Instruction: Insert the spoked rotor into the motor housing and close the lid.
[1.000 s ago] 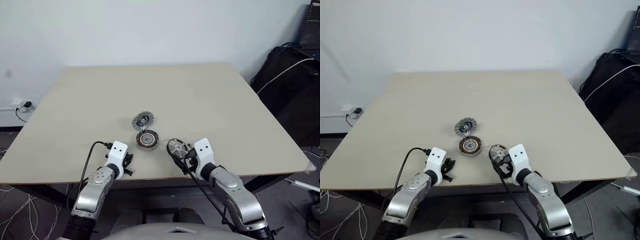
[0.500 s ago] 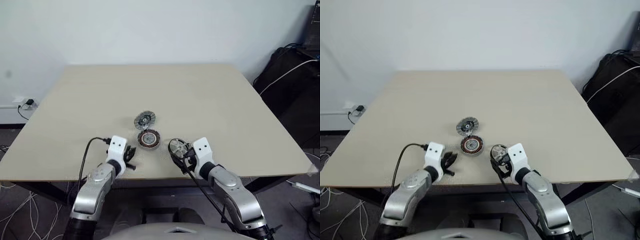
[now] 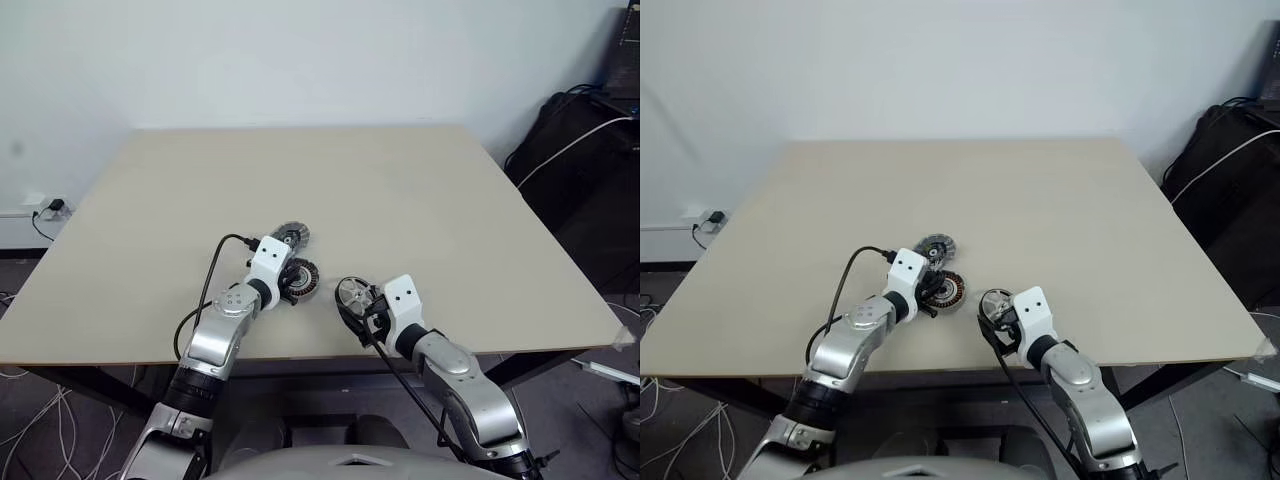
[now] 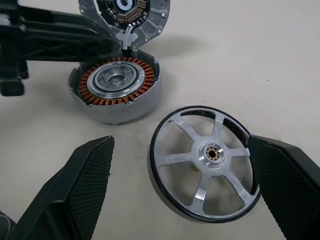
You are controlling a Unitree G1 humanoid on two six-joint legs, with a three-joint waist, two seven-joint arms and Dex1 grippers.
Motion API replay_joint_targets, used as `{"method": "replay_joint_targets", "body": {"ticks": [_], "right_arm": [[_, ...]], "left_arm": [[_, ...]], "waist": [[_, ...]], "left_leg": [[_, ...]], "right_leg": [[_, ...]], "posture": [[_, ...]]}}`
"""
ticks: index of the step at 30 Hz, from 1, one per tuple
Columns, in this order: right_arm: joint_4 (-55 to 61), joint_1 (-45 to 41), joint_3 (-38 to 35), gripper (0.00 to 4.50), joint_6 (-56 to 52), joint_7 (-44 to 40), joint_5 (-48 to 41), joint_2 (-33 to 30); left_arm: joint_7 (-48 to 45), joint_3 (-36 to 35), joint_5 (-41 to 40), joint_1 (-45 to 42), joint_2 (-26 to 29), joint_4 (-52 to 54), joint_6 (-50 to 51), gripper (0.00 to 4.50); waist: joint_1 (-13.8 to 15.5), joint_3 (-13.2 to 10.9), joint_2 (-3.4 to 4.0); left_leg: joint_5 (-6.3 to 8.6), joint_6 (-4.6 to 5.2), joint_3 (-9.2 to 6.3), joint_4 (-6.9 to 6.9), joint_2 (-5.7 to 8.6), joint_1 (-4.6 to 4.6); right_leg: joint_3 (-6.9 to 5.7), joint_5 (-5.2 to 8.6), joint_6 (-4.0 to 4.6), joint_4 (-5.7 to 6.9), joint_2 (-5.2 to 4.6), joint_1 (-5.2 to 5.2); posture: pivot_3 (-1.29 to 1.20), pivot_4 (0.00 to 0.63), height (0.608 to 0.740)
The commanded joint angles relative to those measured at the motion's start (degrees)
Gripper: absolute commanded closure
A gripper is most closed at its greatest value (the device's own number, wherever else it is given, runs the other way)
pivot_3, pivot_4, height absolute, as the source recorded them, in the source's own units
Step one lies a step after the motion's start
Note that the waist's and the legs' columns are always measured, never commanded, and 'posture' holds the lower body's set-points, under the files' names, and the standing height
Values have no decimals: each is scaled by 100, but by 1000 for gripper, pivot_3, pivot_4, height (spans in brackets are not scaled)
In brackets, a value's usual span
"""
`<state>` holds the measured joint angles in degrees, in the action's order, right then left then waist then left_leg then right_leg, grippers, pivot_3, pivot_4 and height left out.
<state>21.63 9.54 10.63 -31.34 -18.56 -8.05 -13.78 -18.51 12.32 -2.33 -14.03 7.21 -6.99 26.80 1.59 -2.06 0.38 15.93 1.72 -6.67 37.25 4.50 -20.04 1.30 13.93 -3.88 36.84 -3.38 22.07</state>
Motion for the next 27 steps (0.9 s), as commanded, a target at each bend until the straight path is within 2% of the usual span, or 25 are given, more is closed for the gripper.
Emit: {"method": "replay_joint_targets", "body": {"ticks": [1, 11, 19, 22, 25, 27], "right_arm": [[190, -43, -57, 0, 122, 36, -8, 25], [215, -54, -52, 0, 118, 66, -4, 38], [212, -73, -37, 0, 108, 42, -9, 34], [219, -69, -33, 0, 101, 35, -14, 30], [214, -88, -21, 0, 88, 26, -18, 34], [211, -114, -3, 0, 76, 13, -24, 39]], "left_arm": [[-31, 5, 54, -231, -66, -273, -267, 3831], [-200, -31, -37, -199, -194, -543, -259, 3831], [-167, -100, -106, 51, -246, 1, -396, 1213], [-266, -77, -230, 272, -267, 494, -412, 1213], [-348, -38, -343, 525, -253, 932, -257, 1900], [-370, -1, -378, 700, -214, 1179, -186, 2572]], "waist": [[0, 0, 0], [3, 1, -2], [-1, 1, -2], [2, 1, -2], [2, 1, -1], [-1, 1, -1]], "left_leg": [[0, 0, 0, 0, 1, -1], [0, 1, 0, 1, 0, -2], [0, 1, 0, 2, 0, -2], [0, 1, 0, 1, -1, -2], [0, 1, 0, 1, -1, -2], [1, 1, 1, 2, -1, -2]], "right_leg": [[0, 0, 0, 0, 0, 1], [0, -1, 0, 1, -5, 1], [1, -1, 0, 1, -7, 1], [3, -2, 1, 1, -11, 2], [4, -2, 1, 1, -12, 1], [5, -1, 1, 0, -12, 1]], "posture": [[0, 0, 740], [0, 0, 740], [0, 0, 740], [0, 0, 740], [0, 0, 740], [0, 0, 740]]}}
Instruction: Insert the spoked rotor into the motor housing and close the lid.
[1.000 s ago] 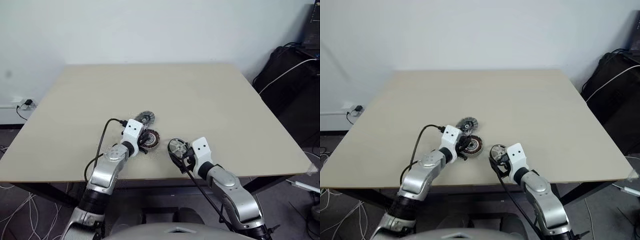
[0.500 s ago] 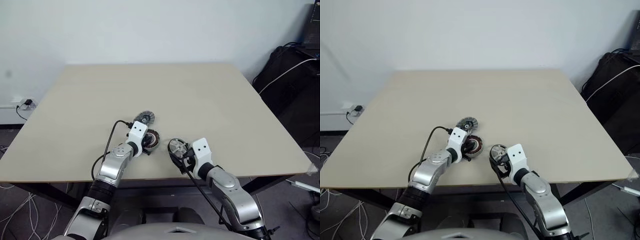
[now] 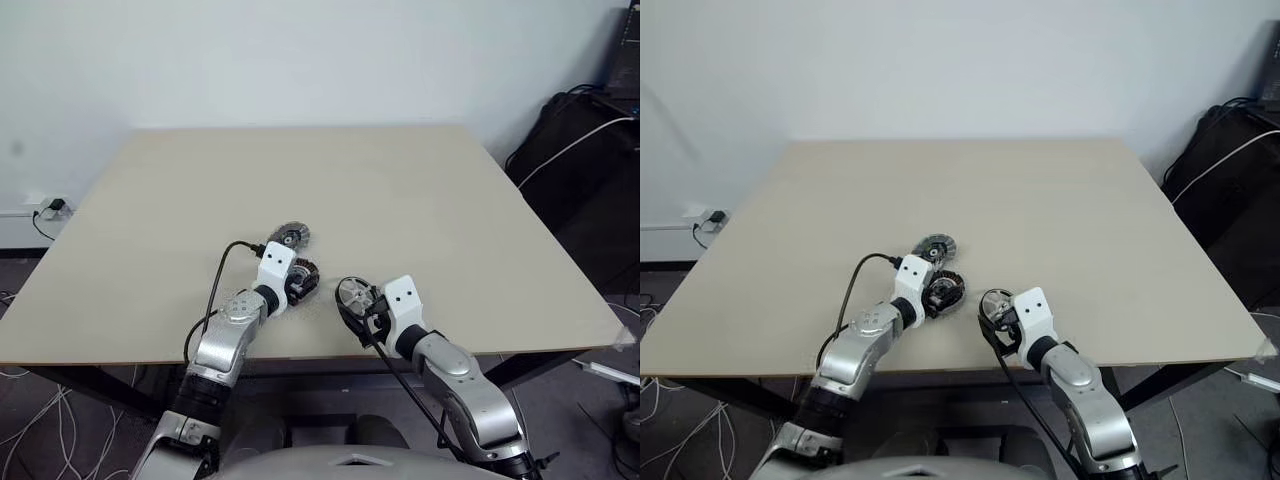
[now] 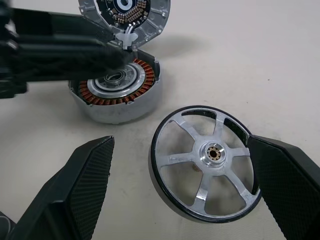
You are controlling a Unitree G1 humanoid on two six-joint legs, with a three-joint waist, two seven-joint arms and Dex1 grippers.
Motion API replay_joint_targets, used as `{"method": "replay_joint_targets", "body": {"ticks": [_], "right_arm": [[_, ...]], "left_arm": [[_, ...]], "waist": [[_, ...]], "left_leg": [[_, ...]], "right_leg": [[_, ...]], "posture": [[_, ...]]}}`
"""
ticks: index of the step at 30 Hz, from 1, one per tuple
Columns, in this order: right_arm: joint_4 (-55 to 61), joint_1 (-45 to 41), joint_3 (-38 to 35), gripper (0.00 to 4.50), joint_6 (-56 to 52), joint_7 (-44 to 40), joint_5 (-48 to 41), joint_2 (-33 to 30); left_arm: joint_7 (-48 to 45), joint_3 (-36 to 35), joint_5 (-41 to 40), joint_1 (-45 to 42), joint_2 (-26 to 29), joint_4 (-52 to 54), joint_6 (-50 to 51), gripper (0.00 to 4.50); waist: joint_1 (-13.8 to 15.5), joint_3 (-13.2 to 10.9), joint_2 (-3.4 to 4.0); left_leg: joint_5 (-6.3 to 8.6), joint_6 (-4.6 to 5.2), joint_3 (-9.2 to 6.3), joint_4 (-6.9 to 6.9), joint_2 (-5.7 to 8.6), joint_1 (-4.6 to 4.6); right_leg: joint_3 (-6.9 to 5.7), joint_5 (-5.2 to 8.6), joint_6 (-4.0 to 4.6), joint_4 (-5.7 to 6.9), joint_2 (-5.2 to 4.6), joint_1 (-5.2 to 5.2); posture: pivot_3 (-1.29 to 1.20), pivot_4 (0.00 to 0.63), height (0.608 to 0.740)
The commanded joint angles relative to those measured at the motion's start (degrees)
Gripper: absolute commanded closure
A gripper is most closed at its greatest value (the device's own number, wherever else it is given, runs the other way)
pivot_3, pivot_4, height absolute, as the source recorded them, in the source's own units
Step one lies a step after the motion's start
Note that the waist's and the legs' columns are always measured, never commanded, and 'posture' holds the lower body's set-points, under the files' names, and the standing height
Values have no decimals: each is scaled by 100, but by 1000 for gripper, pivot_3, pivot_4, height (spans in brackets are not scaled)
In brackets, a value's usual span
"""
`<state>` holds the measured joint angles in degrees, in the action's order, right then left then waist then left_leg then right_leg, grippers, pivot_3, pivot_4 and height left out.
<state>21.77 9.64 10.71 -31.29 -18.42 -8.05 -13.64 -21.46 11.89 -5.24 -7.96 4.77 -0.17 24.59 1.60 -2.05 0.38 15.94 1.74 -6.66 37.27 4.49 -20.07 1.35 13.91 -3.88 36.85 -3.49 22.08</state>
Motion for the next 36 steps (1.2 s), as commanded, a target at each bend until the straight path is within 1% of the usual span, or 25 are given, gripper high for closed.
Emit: {"method": "replay_joint_targets", "body": {"ticks": [1, 2, 5, 6, 8, 9, 11, 13, 17, 18, 20, 22, 27, 36], "right_arm": [[200, -139, -8, 0, 62, -8, -32, 29], [208, -171, -6, 0, 38, -23, -64, 47], [219, -306, 33, 0, -74, -69, -127, 94], [213, -351, 48, 0, -120, -76, -130, 104], [170, -459, 103, 0, -213, -76, -78, 93], [115, -567, 142, 395, -288, -56, -46, 111], [45, -737, 184, 893, -405, -64, -34, 114], [-37, -970, 269, 1621, -506, -106, -35, 136], [-313, -1502, 463, 2921, -803, -127, -44, 302], [-401, -1629, 534, 3208, -860, -133, -6, 331], [-604, -1893, 652, 3951, -1005, -107, 54, 426], [-788, -2116, 747, 4484, -1131, -89, 99, 508], [-1299, -2554, 1052, 4484, -1305, -119, 276, 627], [-2069, -2941, 1312, 4484, -1249, -207, 492, 765]], "left_arm": [[-67, 54, -93, 166, 47, 593, 58, 2830], [-60, 61, -91, 270, 80, 709, 58, 3236], [32, 3, -58, 673, 186, 1090, -77, 4237], [72, -26, -44, 778, 205, 1178, -156, 4461], [163, -96, -11, 985, 223, 1288, -419, 4461], [143, -124, 6, 1188, 309, 1369, -561, 4500], [89, -138, 24, 1494, 451, 1482, -755, 4500], [-2, -119, 21, 1790, 631, 1608, -863, 4500], [-106, 33, 308, 2313, 1081, 1707, -1229, 4500], [-103, 45, 349, 2387, 1143, 1687, -1307, 4500], [-121, -5, 295, 2506, 1174, 1649, -1364, 4500], [-56, -69, 326, 2557, 1166, 1605, -1432, 4500], [25, -180, 227, 2559, 1061, 1554, -1462, 4500], [29, -196, 160, 2591, 1022, 1613, -1498, 4500]], "waist": [[-3, 0, 0], [-5, 0, 1], [-22, 1, 2], [-25, 0, 2], [-15, 0, 2], [-11, 0, 2], [-22, 2, 5], [-24, 2, 6], [-44, 1, 10], [-41, 0, 12], [-36, 0, 12], [-37, 0, 14], [-60, 1, 15], [-89, 2, 17]], "left_leg": [[0, 0, 0, 0, 0, 0], [0, 0, 0, 0, 0, 1], [0, 0, 0, 0, -3, 1], [0, 0, 0, 0, -4, 1], [0, -1, -1, 0, -4, 1], [0, -1, -1, 0, -4, 1], [0, -1, 0, 0, -4, 1], [0, -1, 1, -1, -3, 1], [0, -1, 1, -2, -5, 1], [0, -1, 1, -2, -5, 2], [0, -1, 1, -2, -5, 1], [0, -1, 1, -2, -3, 1], [0, -1, 0, -5, -3, 1], [0, -2, 1, -15, -1, -2]], "right_leg": [[0, 0, 0, 0, 0, 0], [0, 0, -1, 1, 1, 0], [0, 1, 0, 1, 2, 1], [1, 1, 0, 2, 2, 2], [0, 1, 0, 2, 2, 1], [0, 1, 0, 2, 1, 1], [1, 1, 1, 1, 1, 1], [2, 2, 3, 1, 0, 3], [2, 5, 7, 4, 1, 5], [1, 8, 13, 4, 1, 4], [-2, 20, 33, 4, 0, 4], [-2, 20, 34, 4, 0, 3], [-3, -2, 24, 5, 2, 6], [-1, -11, 42, 7, 6, 19]], "posture": [[0, 0, 740], [0, 0, 740], [0, 0, 740], [0, 0, 740], [0, 0, 740], [0, 0, 740], [0, 0, 740], [0, 0, 740], [0, 0, 740], [0, 0, 740], [0, 0, 740], [0, 0, 740], [0, 0, 740], [0, 0, 740]]}}
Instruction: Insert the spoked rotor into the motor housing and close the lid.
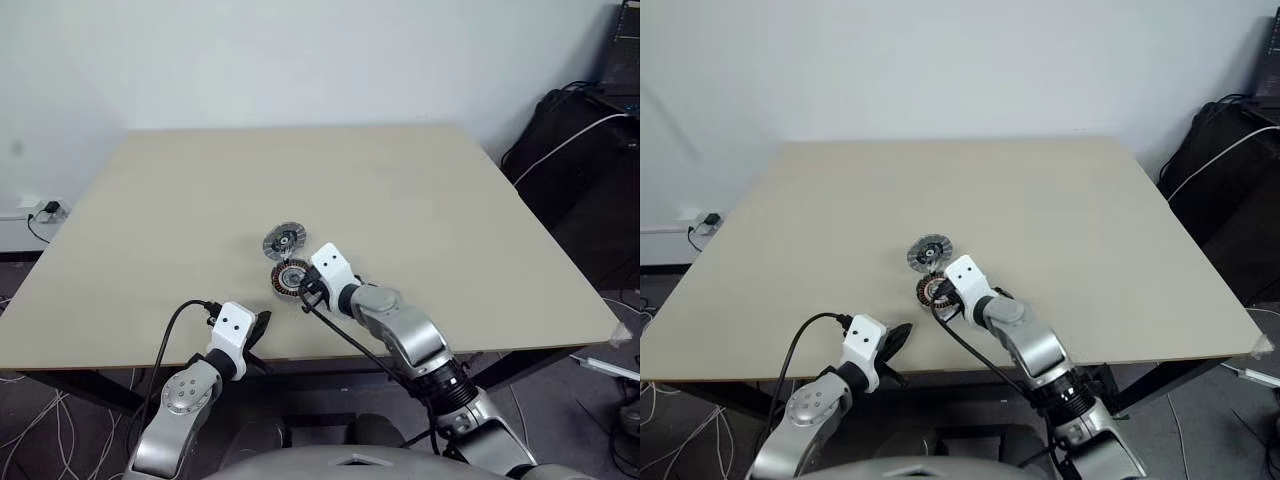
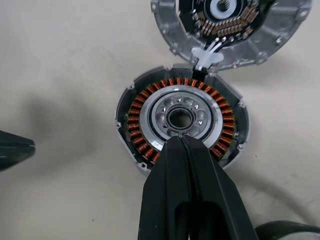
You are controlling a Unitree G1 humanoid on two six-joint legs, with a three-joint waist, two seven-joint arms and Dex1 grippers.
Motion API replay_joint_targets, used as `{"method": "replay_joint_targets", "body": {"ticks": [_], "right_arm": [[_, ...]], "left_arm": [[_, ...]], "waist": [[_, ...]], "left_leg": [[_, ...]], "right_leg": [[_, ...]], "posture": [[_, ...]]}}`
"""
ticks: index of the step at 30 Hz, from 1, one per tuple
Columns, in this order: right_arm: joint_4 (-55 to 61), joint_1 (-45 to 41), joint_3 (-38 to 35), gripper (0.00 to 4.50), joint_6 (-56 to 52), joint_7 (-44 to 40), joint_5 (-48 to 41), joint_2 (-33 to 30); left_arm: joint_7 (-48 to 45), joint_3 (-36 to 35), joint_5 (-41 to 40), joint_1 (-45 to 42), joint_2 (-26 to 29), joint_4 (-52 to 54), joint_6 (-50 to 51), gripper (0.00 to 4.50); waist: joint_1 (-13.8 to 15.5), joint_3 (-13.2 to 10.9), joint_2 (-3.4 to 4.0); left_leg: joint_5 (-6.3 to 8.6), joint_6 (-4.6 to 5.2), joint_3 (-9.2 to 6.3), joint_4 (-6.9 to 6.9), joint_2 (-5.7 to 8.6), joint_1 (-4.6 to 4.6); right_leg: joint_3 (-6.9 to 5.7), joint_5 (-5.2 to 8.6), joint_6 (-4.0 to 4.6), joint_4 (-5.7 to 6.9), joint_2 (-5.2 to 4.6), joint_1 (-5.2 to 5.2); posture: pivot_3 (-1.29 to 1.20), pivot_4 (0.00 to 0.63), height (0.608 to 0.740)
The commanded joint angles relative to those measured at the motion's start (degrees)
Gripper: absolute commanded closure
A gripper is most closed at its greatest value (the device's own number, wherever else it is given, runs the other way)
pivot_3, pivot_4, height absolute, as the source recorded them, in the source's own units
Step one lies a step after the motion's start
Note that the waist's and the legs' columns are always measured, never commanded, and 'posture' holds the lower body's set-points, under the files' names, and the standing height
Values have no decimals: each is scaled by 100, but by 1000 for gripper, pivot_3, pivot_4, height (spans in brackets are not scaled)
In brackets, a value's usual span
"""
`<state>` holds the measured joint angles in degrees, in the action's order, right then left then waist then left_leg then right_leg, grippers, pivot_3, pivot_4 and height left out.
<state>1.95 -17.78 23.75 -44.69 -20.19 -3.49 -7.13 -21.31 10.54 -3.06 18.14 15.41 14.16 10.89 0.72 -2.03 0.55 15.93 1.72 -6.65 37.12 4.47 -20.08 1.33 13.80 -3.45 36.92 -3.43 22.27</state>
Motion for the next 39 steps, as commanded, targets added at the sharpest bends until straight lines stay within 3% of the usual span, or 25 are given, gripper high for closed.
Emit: {"method": "replay_joint_targets", "body": {"ticks": [1, 17, 39], "right_arm": [[-152, -233, 12, 4484, 105, -37, 43, 151], [-1124, -635, 8, 4484, 533, -85, 234, 546], [-1338, -817, -62, 4484, 749, -138, 334, 617]], "left_arm": [[33, -62, -45, -11, -40, 183, -135, 4500], [103, -87, -75, 81, -69, 199, -144, 4500], [111, -51, -77, 69, -107, 202, -78, 4500]], "waist": [[-4, 0, 1], [-62, 2, 6], [-141, 8, 17]], "left_leg": [[0, 0, 0, 0, 0, 0], [0, -2, 0, -2, 1, 1], [-1, -3, 0, -3, 1, 1]], "right_leg": [[0, 0, 0, 0, 0, 0], [1, 0, 1, 4, 21, 2], [5, -1, 2, 7, 21, 7]], "posture": [[0, 0, 740], [0, 0, 740], [0, 0, 740]]}}
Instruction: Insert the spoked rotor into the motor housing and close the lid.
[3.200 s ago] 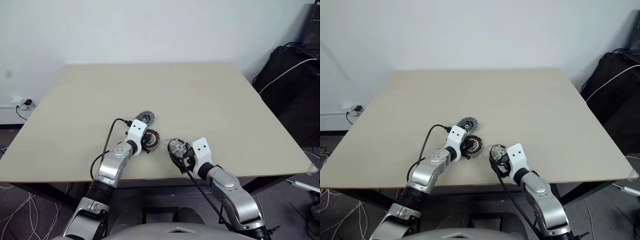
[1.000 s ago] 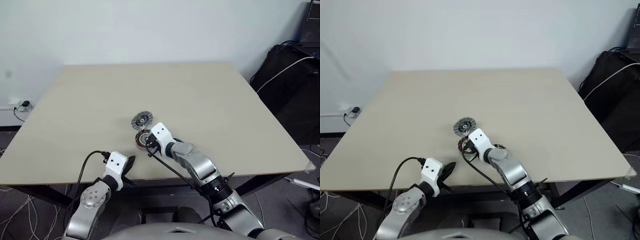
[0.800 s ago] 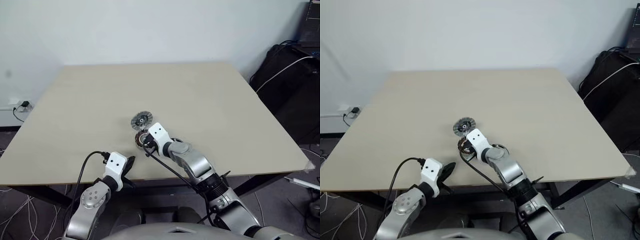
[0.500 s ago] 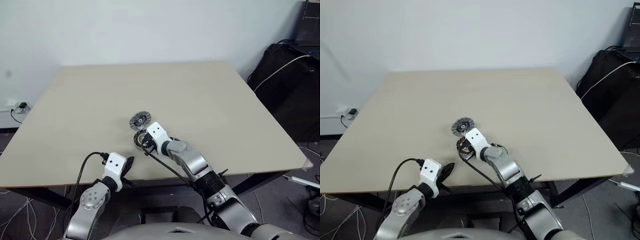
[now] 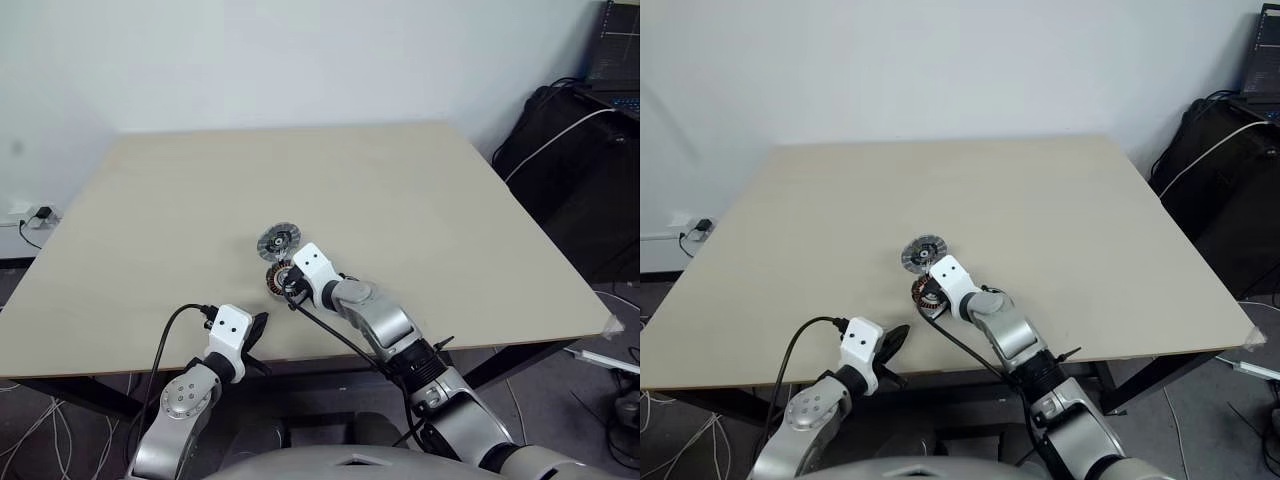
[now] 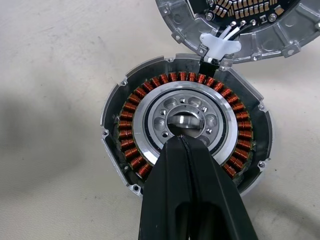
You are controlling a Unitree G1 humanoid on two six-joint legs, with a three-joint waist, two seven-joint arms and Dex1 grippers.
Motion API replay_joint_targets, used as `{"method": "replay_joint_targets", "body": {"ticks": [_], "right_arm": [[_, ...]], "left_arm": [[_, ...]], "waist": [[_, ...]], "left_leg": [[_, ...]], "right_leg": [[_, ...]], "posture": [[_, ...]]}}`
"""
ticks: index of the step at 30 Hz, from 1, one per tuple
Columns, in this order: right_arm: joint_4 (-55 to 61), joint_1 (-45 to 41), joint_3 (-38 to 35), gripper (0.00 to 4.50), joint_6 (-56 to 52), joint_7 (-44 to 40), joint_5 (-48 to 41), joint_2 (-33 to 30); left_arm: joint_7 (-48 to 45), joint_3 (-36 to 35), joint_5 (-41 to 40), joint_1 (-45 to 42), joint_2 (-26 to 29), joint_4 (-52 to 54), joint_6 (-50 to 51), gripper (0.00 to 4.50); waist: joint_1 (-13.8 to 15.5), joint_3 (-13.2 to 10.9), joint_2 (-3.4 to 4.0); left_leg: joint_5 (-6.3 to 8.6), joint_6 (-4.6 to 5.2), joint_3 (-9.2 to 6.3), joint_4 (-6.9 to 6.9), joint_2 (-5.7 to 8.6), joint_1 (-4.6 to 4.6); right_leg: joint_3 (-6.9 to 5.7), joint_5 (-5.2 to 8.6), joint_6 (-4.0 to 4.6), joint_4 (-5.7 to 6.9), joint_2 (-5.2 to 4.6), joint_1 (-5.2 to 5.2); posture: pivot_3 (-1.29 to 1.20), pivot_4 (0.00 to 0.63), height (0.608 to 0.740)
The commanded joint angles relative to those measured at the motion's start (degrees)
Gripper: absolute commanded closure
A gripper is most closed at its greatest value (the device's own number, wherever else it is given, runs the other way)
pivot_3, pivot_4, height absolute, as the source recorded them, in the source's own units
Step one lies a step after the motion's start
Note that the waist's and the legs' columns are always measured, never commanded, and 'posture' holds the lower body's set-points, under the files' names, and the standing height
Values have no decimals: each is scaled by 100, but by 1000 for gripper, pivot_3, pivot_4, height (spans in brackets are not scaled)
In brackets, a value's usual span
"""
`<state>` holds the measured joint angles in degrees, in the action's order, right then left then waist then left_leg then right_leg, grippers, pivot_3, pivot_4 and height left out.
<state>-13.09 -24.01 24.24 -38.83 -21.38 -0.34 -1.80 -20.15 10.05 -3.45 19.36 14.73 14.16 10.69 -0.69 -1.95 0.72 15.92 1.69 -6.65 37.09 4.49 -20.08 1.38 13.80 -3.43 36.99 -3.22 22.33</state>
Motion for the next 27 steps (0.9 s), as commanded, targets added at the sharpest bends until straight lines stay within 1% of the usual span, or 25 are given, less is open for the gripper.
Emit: {"method": "replay_joint_targets", "body": {"ticks": [1, 9, 22, 27], "right_arm": [[189, -211, -111, 4484, 175, -31, 14, 84], [248, -383, -198, 4484, 254, -70, -57, 187], [-815, -743, -238, 4484, 712, 69, 169, 478], [-970, -752, -288, 4484, 779, 36, 215, 458]], "left_arm": [[-6, 4, -39, -55, -43, 196, -57, 4500], [-15, 37, -28, -80, -60, 156, -54, 4500], [15, 26, -32, -51, -104, 191, -56, 4500], [29, 25, -33, -45, -128, 196, -57, 4500]], "waist": [[0, 0, 0], [0, 0, 1], [-10, 1, 3], [-11, 2, 5]], "left_leg": [[0, 0, 0, 0, 0, 0], [0, 0, 0, -1, 0, 0], [-1, -3, 1, -3, 0, 0], [-1, -4, 1, -3, 0, 0]], "right_leg": [[0, 0, 0, 0, 0, 0], [0, 0, 0, 1, 1, 1], [3, 0, 2, 4, 4, 5], [3, 0, 3, 5, 5, 6]], "posture": [[0, 0, 740], [0, 0, 740], [0, 0, 740], [0, 0, 740]]}}
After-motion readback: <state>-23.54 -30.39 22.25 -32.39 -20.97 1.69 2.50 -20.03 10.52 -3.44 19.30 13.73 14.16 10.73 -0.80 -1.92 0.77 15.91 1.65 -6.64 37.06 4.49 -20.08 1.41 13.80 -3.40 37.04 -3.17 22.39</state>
